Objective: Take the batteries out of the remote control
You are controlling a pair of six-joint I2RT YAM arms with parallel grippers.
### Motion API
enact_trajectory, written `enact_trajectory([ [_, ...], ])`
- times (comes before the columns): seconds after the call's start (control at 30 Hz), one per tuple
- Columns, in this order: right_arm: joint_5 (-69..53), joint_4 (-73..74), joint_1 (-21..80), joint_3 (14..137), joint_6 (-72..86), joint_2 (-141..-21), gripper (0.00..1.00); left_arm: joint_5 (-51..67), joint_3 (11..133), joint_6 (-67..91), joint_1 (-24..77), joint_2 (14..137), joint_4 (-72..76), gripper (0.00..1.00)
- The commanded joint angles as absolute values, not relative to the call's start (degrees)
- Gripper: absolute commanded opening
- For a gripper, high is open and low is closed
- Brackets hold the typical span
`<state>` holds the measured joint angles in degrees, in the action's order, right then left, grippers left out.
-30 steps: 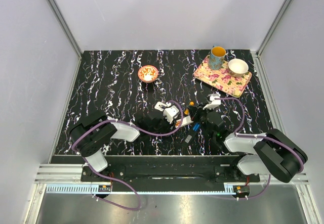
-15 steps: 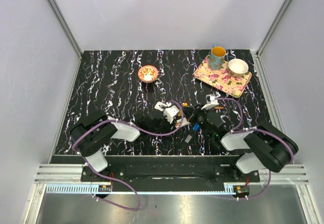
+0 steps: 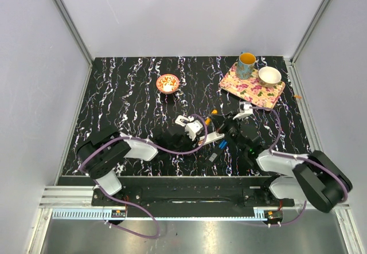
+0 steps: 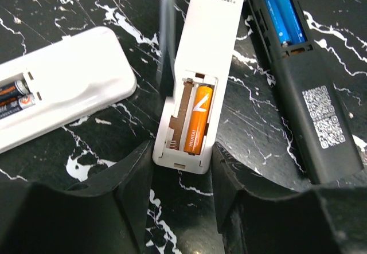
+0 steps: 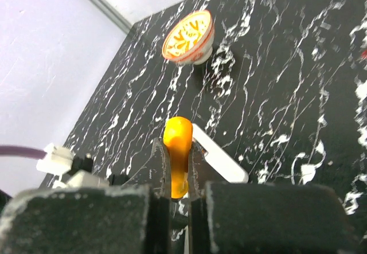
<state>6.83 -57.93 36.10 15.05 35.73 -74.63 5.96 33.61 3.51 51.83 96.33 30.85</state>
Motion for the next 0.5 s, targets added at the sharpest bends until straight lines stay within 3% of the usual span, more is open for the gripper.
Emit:
enact_trajectory([
  [0.0,10.2,-47.1,34.5,19.5,28.2,-66.2,0.0,6.9,31.7,4.0,52.8,92.6,24.4,0.35],
  [0.03,10.2,-45.9,34.2,19.7,27.9,-65.1,0.0,6.8,31.6,3.9,52.8,91.0,24.3,0.42],
  [0.27,9.1,-36.4,30.9,21.3,26.1,-57.9,0.0,7.6,30.4,1.8,52.7,83.7,23.6,0.62],
  [0.47,7.4,-32.5,28.7,21.7,25.8,-54.8,0.0,8.3,34.1,-1.8,52.2,85.0,19.9,0.65],
])
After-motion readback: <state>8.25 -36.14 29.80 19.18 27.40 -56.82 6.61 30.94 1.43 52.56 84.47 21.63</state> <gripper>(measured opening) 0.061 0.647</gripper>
